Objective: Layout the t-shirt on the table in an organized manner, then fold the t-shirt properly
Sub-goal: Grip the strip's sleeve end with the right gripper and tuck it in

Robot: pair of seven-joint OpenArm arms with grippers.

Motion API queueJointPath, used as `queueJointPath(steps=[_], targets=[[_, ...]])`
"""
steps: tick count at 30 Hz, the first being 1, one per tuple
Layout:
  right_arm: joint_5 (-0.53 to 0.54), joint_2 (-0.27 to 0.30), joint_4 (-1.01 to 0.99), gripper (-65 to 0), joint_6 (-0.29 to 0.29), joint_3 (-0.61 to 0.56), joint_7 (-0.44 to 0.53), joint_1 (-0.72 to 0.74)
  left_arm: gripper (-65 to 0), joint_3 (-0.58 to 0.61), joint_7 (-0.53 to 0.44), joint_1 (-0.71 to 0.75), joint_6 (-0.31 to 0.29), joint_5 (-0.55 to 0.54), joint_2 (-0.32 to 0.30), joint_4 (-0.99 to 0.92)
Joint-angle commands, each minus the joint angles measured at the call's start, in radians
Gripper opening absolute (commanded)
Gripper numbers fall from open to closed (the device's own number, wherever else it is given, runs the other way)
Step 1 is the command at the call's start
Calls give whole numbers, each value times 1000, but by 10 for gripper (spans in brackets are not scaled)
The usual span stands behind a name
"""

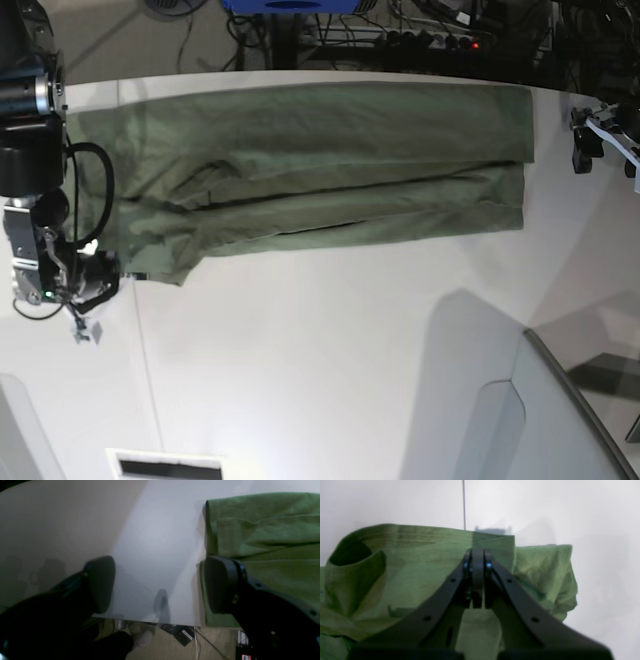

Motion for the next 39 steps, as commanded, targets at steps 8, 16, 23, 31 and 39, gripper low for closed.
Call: queueJointPath(steps=[8,16,23,31,39], targets=[[2,13,19,-329,-2,-1,15,33,-117,-7,-19,-2,4,-8,-18,15],[0,15,11,-288,-2,-2,43,30,-117,-7,-19,-2,4,-8,-18,15],[0,15,11,-353,-2,-2,44,25,-117,-7,-19,-2,4,-8,-18,14],[0,15,-55,-338,-4,-2,44,31,-117,-7,-19,-2,4,-8,-16,-10],[0,13,-72,-315,-4,-2,50,28,-117,-7,-19,-2,4,-10,-19,-42]])
